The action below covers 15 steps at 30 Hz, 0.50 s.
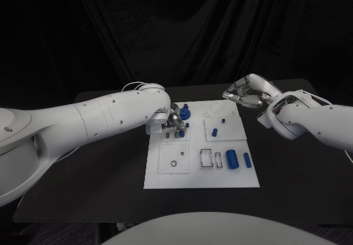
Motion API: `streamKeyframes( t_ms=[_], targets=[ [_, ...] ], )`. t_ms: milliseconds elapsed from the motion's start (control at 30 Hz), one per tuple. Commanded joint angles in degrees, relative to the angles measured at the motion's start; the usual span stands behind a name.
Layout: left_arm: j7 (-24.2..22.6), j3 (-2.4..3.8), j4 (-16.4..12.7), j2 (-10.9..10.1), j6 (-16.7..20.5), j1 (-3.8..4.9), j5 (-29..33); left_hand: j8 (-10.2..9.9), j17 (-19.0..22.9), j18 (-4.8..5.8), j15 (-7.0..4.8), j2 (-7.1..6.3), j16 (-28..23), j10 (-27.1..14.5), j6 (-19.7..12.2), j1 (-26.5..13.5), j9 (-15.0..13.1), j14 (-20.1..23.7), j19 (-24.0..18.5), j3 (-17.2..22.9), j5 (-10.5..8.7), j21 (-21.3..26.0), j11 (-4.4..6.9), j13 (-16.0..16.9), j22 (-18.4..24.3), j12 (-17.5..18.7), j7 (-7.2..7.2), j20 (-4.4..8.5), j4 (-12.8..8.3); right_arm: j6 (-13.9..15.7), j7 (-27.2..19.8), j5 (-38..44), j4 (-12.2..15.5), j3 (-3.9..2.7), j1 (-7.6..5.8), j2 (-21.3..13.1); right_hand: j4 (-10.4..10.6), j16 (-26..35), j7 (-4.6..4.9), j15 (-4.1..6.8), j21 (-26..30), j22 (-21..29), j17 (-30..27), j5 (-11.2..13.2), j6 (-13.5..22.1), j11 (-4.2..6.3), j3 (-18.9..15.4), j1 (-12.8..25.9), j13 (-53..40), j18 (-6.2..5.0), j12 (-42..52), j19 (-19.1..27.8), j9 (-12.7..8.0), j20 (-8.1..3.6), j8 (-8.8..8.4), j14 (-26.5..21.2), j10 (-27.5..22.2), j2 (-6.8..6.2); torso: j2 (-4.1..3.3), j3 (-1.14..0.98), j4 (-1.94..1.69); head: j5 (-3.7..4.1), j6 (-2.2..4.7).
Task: Assemble the parts on the task board
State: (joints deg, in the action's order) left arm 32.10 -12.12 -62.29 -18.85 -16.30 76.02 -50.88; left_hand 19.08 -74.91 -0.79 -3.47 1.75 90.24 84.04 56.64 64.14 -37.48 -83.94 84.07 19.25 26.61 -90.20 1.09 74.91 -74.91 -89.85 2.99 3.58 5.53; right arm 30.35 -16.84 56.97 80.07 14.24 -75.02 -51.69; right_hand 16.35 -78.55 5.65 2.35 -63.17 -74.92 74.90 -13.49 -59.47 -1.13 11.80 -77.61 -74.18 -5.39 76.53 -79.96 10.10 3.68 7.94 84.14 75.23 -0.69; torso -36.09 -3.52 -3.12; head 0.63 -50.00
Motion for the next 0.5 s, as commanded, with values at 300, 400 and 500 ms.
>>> streamKeyframes(
  t_ms=[300, 400, 500],
  targets=[
    [0.1, 0.03, -1.4, -1.4, 2.2, -0.15, -0.2, -0.4, -15.1, 0.79, -0.5, -0.9, -0.2, 6.0, 1.8, -1.2, -1.2, -6.1, 5.9, 3.9, 1.6, 0.2, 0.44, 15.1, -15.1, -0.2, -0.4, 0.4, -1.7, -0.5, 1.6, 0.0, 0.1, -0.05, 0.07, -0.3, 0.1, 0.1, -0.12, 0.36, 0.1, -6.6, 3.1, -0.3, -0.2, 0.04, 0.4, -0.5, 0.1, -0.03, 0.0, -0.2, 0.0, -0.09, -0.14, 2.0, 0.3, 0.02, 0.04, -0.04, -0.06, 0.06, 0.0],
    [0.2, 0.03, -1.8, -2.0, 3.0, -0.15, -0.2, -0.4, -15.1, 0.79, -0.53, -0.97, -0.2, 6.0, 1.8, -1.4, -1.3, -6.1, 5.9, 4.1, 1.64, 0.2, 0.47, 15.1, -15.1, -0.2, -0.42, 0.43, -1.7, -0.5, 1.6, 0.0, 0.1, -0.05, 0.06, -0.4, 0.1, 0.1, -0.12, 0.36, 0.1, -6.6, 3.1, -0.3, -0.2, 0.04, 0.4, -0.5, 0.1, -0.03, 0.0, -0.2, 0.0, -0.09, -0.14, 2.0, 0.3, 0.02, 0.1, -0.06, -0.03, -0.07, 0.0],
    [0.3, 0.03, -2.2, -2.5, 3.5, -0.15, -0.2, -0.4, -15.1, 0.79, -0.53, -0.97, -0.2, 6.0, 1.8, -1.4, -1.3, -6.1, 5.9, 4.1, 1.64, 0.2, 0.47, 15.1, -15.1, -0.2, -0.42, 0.43, -1.7, -0.5, 1.7, 0.0, 0.1, -0.05, 0.06, -0.3, 0.1, 0.1, -0.12, 0.36, 0.1, -6.6, 3.1, -0.3, -0.2, 0.04, 0.4, -0.5, 0.1, -0.03, 0.0, -0.2, 0.0, -0.09, -0.14, 2.0, 0.3, 0.02, 0.07, -0.03, 0.0, -0.21, 0.0]
  ],
)
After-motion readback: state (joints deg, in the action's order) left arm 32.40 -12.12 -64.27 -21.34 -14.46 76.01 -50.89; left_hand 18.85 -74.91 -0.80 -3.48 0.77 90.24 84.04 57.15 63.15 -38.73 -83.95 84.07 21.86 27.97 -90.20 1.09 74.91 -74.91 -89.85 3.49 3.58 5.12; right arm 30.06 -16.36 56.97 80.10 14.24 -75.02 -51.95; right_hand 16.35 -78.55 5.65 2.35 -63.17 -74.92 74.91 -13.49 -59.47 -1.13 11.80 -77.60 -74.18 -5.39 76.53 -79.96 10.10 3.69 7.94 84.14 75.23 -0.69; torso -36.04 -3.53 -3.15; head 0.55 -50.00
